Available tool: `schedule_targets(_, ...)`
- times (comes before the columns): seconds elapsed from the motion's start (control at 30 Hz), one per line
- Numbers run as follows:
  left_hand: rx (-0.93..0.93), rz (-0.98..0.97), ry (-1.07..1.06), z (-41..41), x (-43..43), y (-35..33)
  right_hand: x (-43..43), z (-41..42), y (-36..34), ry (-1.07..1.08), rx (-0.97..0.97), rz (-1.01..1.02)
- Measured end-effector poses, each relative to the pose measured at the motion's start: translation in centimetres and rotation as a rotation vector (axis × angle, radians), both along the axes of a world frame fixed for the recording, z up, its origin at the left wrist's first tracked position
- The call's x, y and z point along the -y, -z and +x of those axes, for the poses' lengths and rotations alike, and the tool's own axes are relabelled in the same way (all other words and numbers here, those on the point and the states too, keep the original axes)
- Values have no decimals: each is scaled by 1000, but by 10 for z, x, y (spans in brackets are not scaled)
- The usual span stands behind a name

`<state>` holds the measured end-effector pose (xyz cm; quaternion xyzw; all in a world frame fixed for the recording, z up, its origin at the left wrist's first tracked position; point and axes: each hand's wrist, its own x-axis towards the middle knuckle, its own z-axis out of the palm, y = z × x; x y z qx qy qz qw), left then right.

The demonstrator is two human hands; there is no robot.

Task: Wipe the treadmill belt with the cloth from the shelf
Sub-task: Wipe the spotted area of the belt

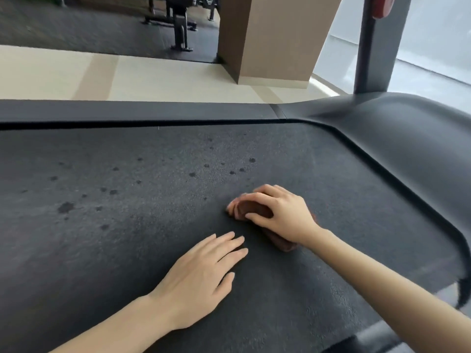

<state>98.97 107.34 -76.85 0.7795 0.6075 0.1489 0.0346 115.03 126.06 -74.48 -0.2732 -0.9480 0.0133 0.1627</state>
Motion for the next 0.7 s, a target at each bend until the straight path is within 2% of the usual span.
schedule_targets(0.07, -22, -4, -4, -11, 22, -1, -5, 27, 0, 15, -5, -26)
schedule_targets(0.17, -41, -16, -48, -29, 45, -4, -29, 36, -7, 329, -56, -132)
schedule_targets(0.23, -37, -22, -106, -36, 54, -6, -33, 17, -10, 436, -19, -105)
schedule_targets(0.37, -1, -7, -269, -50, 78, -7, 4, -41, -10, 271, 55, -32)
schedule_targets(0.53, -65, -31, -424, -81, 144, -11, 68, -100, -5, 21, 40, 32)
schedule_targets(0.7, -102, -63, -630, -99, 198, -11, 98, -129, -4, -33, 23, 7)
